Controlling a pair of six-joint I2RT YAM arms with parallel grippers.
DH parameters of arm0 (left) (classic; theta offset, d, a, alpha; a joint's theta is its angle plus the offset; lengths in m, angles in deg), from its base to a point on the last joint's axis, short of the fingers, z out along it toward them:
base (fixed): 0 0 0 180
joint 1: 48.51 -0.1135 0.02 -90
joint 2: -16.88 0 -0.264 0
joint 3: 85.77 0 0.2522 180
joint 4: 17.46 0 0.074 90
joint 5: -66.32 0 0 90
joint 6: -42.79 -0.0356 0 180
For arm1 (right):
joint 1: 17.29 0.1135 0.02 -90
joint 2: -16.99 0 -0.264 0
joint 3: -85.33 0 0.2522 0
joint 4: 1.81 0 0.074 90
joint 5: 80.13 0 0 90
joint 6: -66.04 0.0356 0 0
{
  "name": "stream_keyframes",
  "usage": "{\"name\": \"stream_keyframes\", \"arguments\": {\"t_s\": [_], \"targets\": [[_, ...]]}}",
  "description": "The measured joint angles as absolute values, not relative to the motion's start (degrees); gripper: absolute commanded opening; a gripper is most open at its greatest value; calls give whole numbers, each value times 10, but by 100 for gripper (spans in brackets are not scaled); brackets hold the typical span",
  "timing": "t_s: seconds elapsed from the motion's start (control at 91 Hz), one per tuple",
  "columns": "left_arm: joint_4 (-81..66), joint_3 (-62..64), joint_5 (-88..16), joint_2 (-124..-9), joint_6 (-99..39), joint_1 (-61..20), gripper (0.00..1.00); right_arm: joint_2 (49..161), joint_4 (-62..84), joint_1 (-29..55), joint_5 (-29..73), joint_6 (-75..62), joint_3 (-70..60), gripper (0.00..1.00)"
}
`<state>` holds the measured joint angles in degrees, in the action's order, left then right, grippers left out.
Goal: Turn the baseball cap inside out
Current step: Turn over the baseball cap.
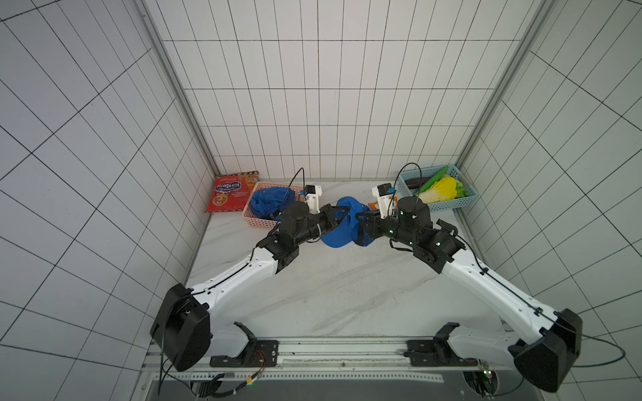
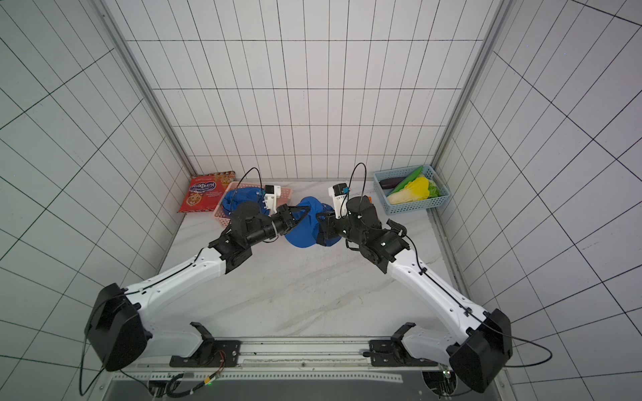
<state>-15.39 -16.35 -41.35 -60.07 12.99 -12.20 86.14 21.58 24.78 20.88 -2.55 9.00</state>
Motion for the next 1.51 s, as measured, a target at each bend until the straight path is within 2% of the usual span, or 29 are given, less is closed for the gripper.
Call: {"name": "stream_keyframes", "arguments": {"t_s": [0.11, 0.22, 0.363, 0.605, 0.704, 0.781, 0.825, 0.956, 1.033, 1.22, 1.506], "targets": [[-131, -176, -414, -581, 116, -145, 0, 858, 219, 231, 225, -30, 90, 0], [-96, -179, -441, -560, 77, -160, 0, 859, 229, 186, 286, -42, 76, 0], [-62, -180, -505, -532, 1, -167, 0, 890, 290, 145, 375, -92, 12, 0], [-28, -179, -648, -523, -86, -191, 0, 962, 377, 132, 437, -189, -49, 0], [-17, -179, -656, -527, -91, -193, 0, 971, 392, 129, 449, -203, -57, 18], [-12, -178, -650, -530, -81, -195, 0, 966, 392, 123, 447, -204, -58, 45], [-13, -178, -647, -533, -71, -196, 0, 957, 389, 113, 438, -197, -57, 57], [-22, -177, -634, -544, -30, -199, 0, 893, 351, 89, 414, -170, -18, 78], [-31, -177, -627, -548, -7, -199, 0, 838, 327, 86, 409, -156, 22, 83], [-69, -177, -625, -555, 43, -201, 0, 750, 246, 98, 406, -139, 133, 84], [-101, -170, -639, -576, 88, -201, 0, 762, 181, 174, 360, -193, 228, 86]]}}
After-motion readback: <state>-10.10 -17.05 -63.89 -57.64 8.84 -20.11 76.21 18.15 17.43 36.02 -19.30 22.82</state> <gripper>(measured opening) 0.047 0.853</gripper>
